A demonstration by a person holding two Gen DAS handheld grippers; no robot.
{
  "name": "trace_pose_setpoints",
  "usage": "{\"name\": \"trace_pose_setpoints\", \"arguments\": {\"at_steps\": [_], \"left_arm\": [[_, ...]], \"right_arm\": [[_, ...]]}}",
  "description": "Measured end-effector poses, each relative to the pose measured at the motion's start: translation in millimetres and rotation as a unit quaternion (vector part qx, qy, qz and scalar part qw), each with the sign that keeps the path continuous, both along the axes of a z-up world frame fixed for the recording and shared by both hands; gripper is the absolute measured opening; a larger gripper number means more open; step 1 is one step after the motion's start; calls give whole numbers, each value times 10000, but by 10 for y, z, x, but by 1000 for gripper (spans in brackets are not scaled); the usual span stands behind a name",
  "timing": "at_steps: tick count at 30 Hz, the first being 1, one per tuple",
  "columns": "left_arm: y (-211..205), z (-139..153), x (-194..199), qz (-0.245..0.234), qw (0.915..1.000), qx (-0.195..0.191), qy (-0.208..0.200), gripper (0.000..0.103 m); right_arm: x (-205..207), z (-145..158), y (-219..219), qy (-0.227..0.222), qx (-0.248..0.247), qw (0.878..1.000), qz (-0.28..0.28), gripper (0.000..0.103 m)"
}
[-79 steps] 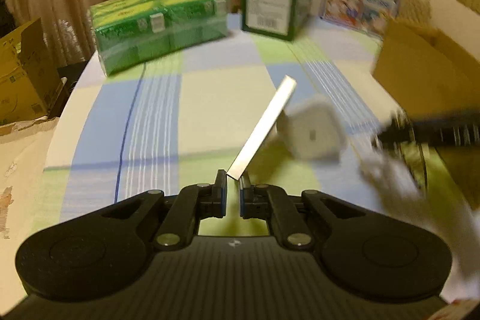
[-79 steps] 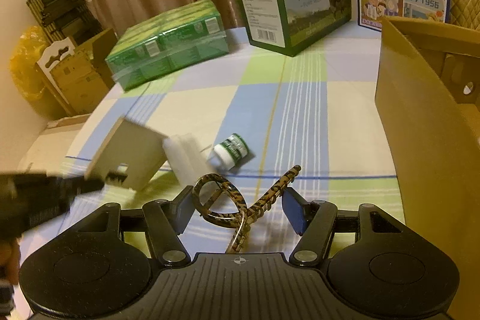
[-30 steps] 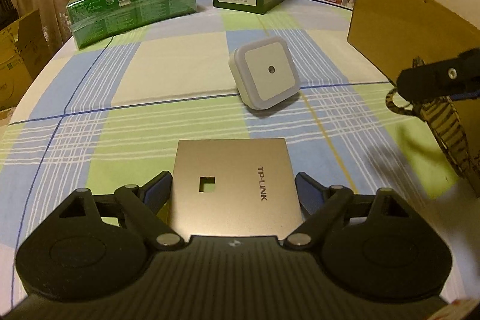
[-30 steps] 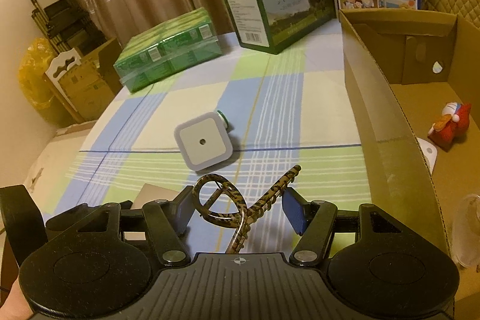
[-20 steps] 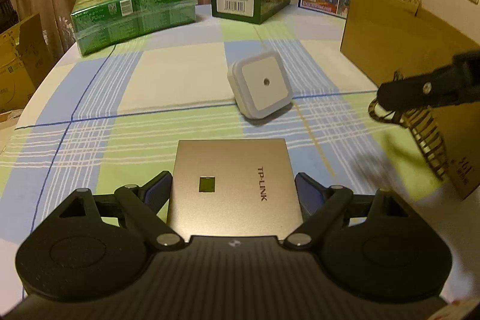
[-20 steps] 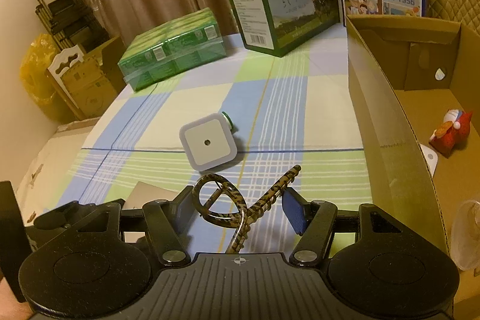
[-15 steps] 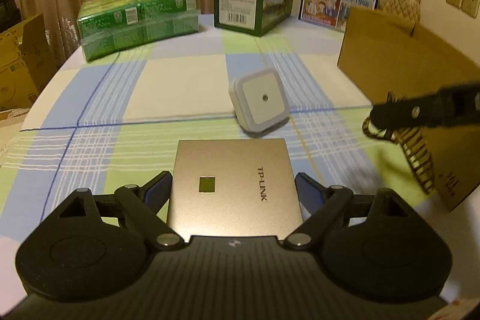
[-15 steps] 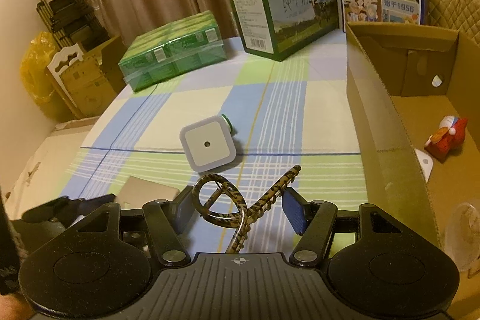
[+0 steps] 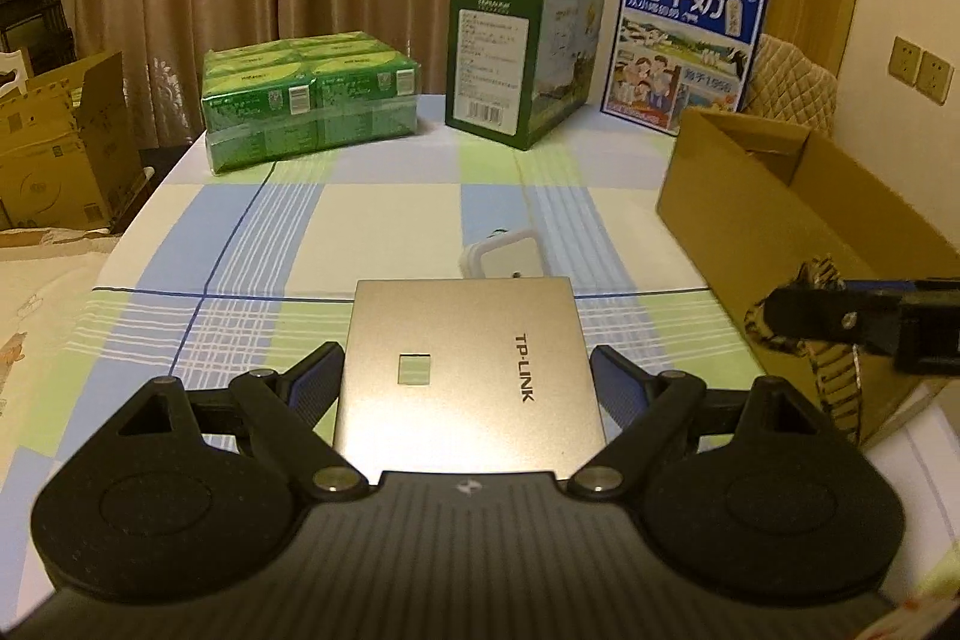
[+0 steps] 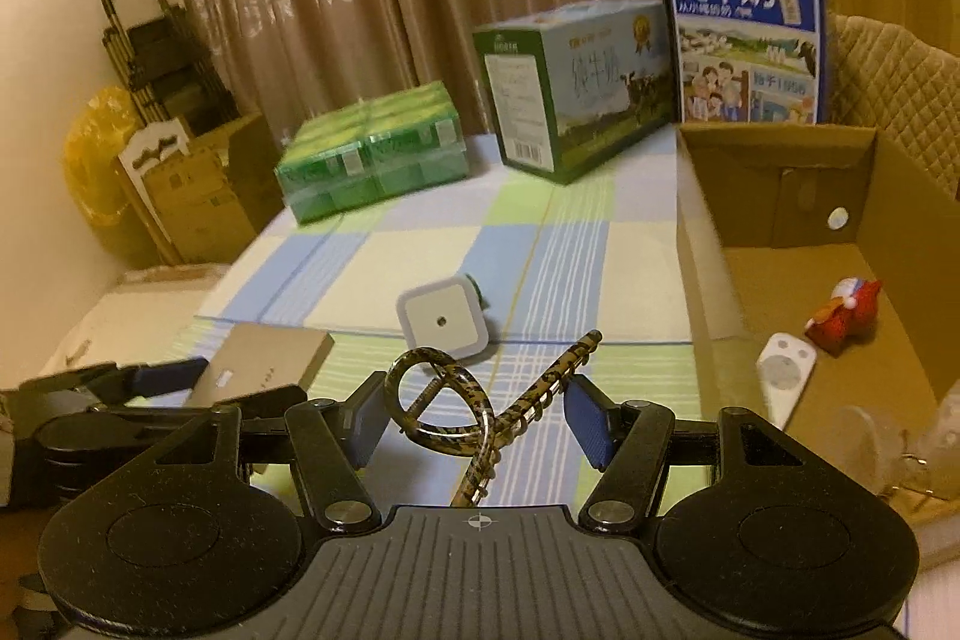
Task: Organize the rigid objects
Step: 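Carry the TP-LINK plate and the claw clip toward the cardboard box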
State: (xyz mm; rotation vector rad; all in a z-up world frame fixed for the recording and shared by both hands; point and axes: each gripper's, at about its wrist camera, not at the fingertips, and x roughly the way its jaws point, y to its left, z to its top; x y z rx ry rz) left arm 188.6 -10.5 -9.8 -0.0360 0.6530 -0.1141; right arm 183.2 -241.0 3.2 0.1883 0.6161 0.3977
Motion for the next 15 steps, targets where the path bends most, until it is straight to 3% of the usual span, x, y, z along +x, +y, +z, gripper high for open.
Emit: {"name": "trace_pose_setpoints", "arguments": {"at_steps": [7,15], "left_arm": [[-329,336,-123,-316,9992,19,-231,85],[-971,760,-118,-849,9954,-99,-436,85]], "right_arm": [[-218,420,-581,-271,15,9985,-478,60],[-338,730,-1368,-260,-209,9937,-1068,60]]}}
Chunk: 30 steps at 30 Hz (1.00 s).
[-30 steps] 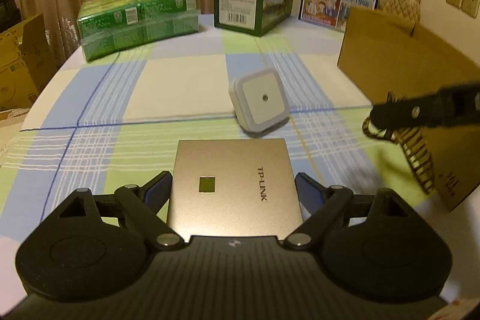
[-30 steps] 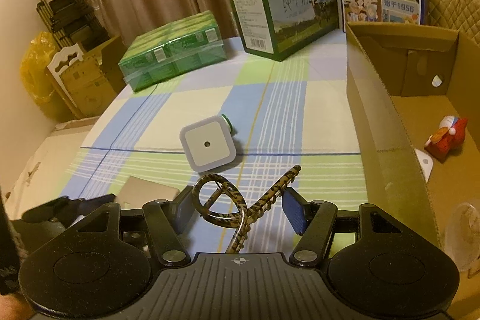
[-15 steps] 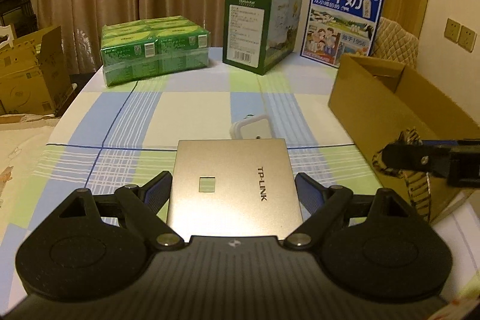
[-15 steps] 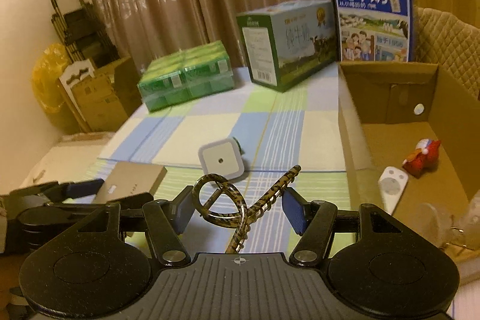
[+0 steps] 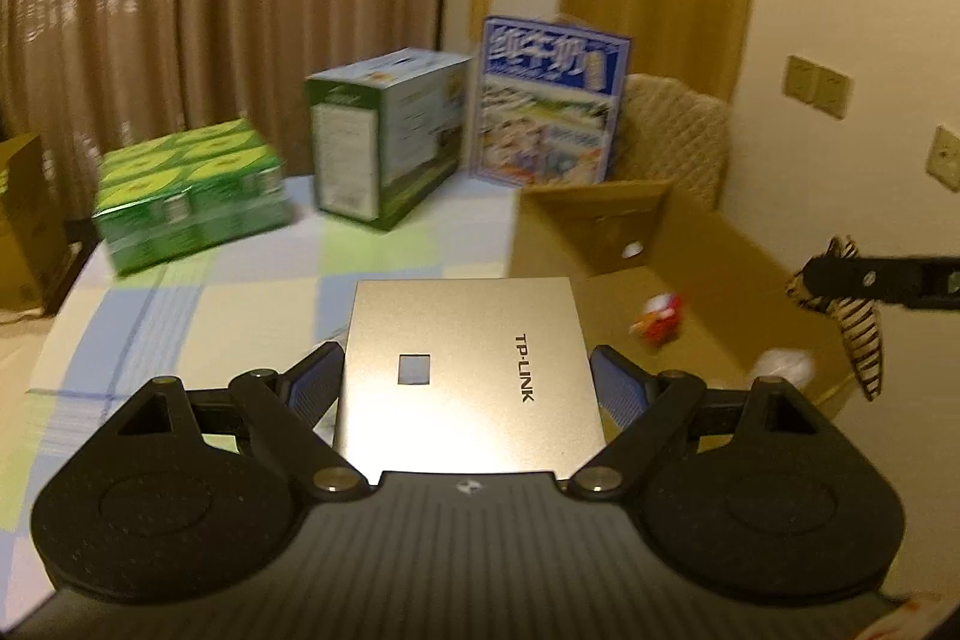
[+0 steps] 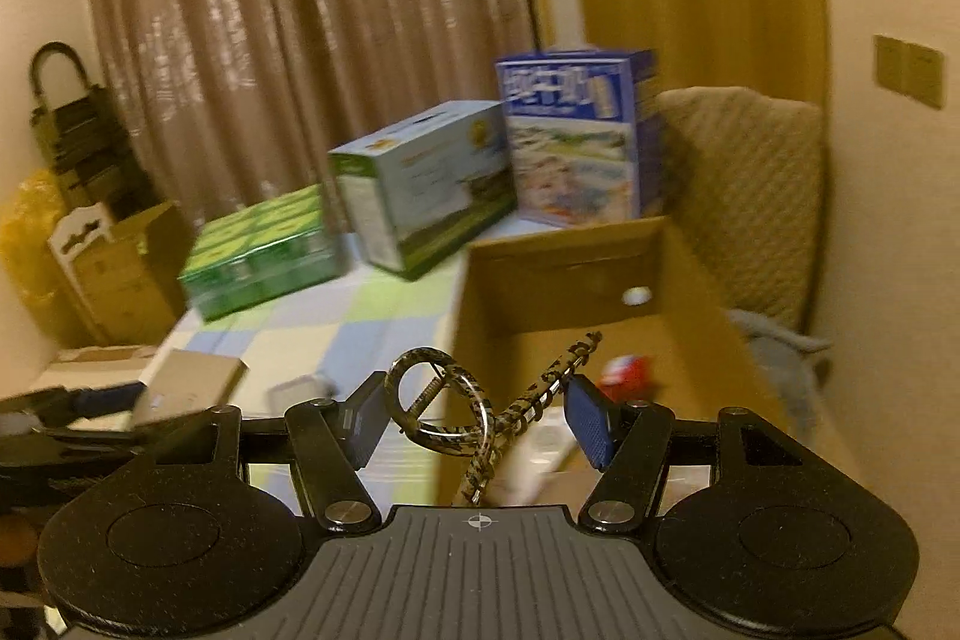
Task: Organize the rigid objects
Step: 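Carry the TP-LINK plate and the claw clip toward the cardboard box, then open the left tool to drop the TP-LINK plate while the right tool releases the claw clip into the box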
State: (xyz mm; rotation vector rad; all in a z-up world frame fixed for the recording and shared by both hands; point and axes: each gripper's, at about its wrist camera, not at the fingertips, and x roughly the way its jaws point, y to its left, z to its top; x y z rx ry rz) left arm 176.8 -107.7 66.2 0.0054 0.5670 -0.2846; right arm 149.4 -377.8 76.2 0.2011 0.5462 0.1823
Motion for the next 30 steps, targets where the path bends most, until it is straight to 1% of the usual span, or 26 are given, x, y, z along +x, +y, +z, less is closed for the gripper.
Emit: {"name": "trace_pose_setpoints", "arguments": {"at_steps": [5,9,14,22,30], "left_arm": [[-400,133,46,-337,9994,-21,-44,85],[-638,150,109,-521,9986,3,-25,85],[-854,132,182,-681,9977,28,36,85],[-1164,15,334,-875,9960,28,199,85],[-1358,-127,431,-1052,9937,121,377,85]], "right_arm": [[-14,1,-305,67,-203,9997,-127,60],[12,-45,-494,141,-244,9994,-198,60],[95,-107,-677,252,-174,9992,-266,60],[231,-236,-880,452,99,9983,-365,60],[346,-300,-964,529,206,9976,-407,60]]}}
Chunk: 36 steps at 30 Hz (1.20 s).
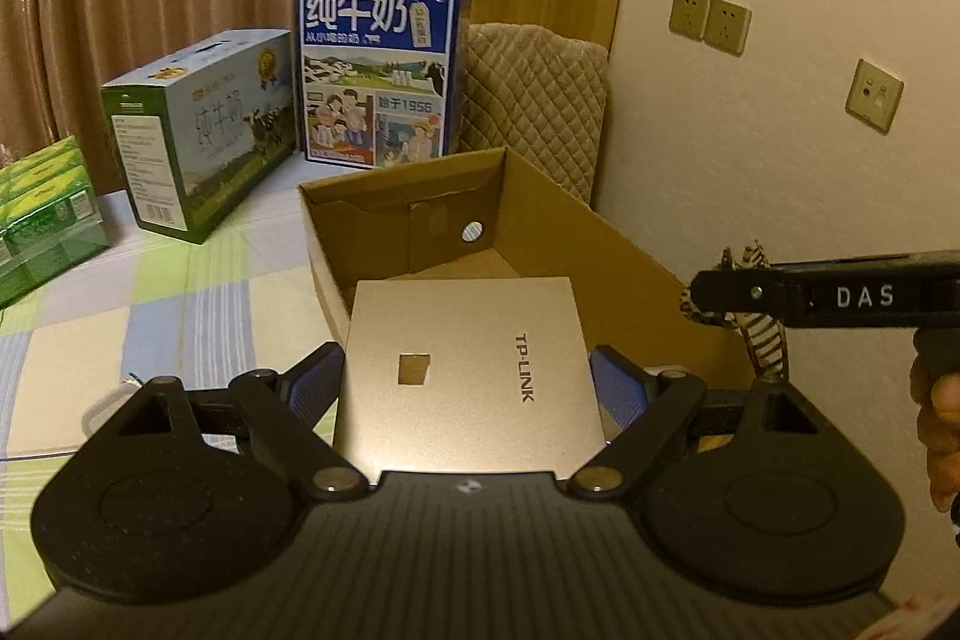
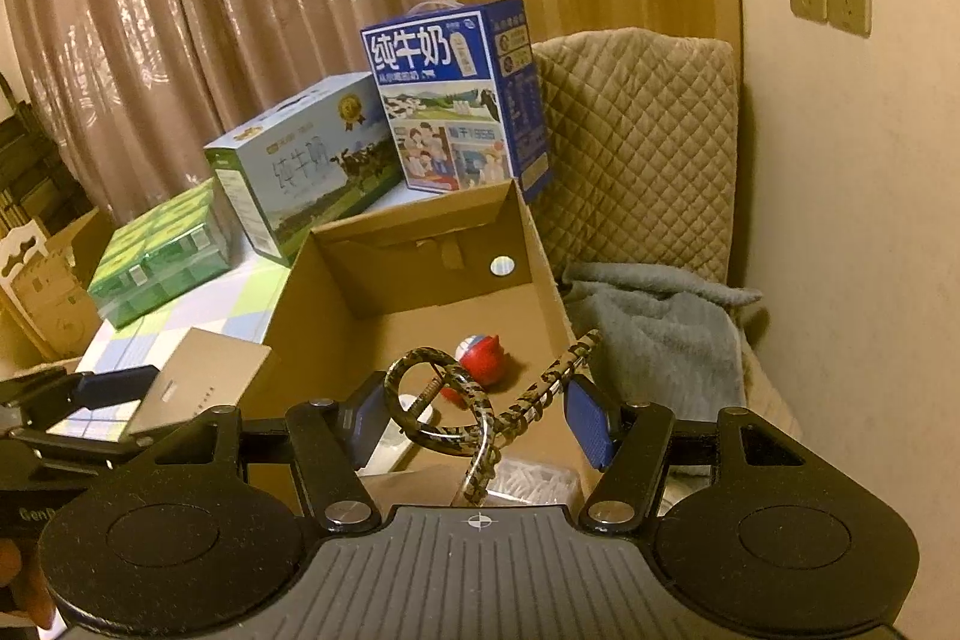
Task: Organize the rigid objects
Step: 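Open the left tool to drop the TP-LINK plate while the right tool releases the claw clip into the box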
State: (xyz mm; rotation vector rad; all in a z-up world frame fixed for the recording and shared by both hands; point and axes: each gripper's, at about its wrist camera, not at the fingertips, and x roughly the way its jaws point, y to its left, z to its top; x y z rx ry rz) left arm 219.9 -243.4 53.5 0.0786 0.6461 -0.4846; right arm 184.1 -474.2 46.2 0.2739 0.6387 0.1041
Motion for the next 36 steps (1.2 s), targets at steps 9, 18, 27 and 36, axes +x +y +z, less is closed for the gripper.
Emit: {"name": "trace_pose_setpoints", "arguments": {"at_steps": [9,18,27,36], "left_arm": [[-140,-57,68,-103,9999,102,30,86],[-211,-101,139,-172,9997,86,121,86],[-150,-151,239,-86,9994,-152,283,86],[224,-116,265,405,9987,-110,293,86]], "right_arm": [[70,-29,-2,13,37,10000,28,60],[90,-39,-1,17,36,10000,15,60],[125,-47,-15,20,34,10000,-30,60],[127,-72,22,61,78,9999,21,60]]}}
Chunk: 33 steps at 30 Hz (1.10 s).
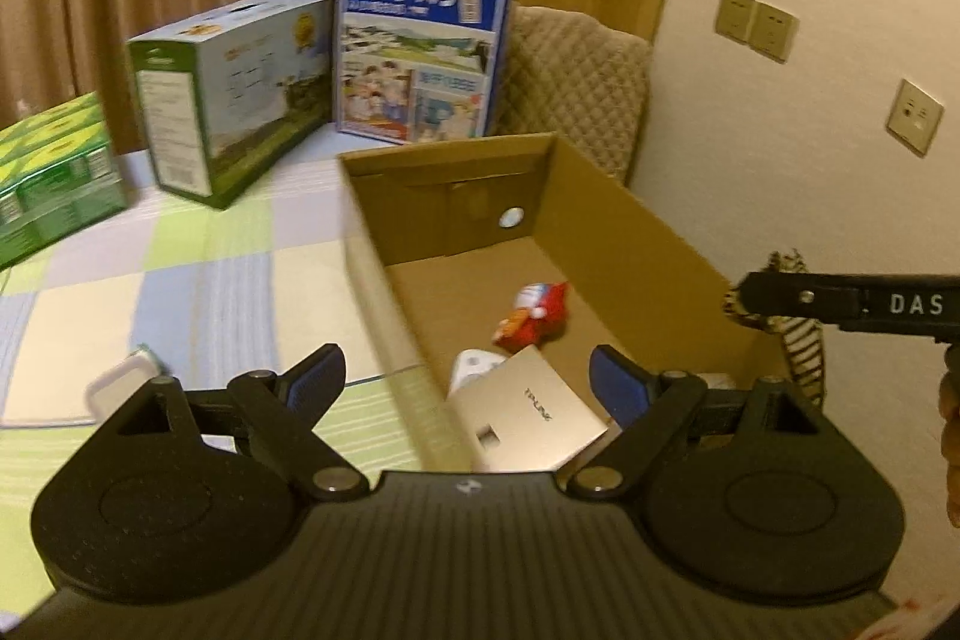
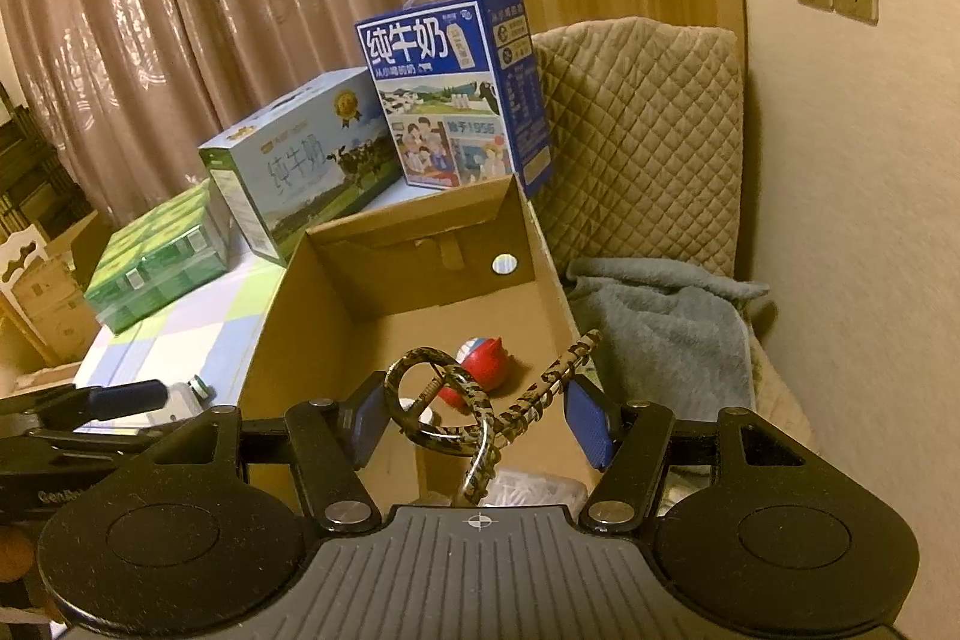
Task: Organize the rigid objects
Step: 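Open the left tool to drop the TP-LINK plate while the right tool releases the claw clip into the box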
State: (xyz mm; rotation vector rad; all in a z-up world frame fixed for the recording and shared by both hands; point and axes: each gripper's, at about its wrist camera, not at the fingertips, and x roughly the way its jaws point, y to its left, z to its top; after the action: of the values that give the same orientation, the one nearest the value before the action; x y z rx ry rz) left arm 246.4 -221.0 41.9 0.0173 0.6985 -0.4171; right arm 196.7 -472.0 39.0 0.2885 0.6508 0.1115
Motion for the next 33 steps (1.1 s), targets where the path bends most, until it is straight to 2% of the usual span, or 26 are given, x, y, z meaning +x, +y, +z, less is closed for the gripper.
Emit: {"name": "trace_pose_setpoints", "arguments": {"at_steps": [7,33], "left_arm": [[207,19,-87,235,9997,-19,12,86],[332,10,-140,326,9995,-36,37,85]], "right_arm": [[9,3,94,-5,32,10000,86,60],[108,34,293,-12,-146,9996,232,61]]}}
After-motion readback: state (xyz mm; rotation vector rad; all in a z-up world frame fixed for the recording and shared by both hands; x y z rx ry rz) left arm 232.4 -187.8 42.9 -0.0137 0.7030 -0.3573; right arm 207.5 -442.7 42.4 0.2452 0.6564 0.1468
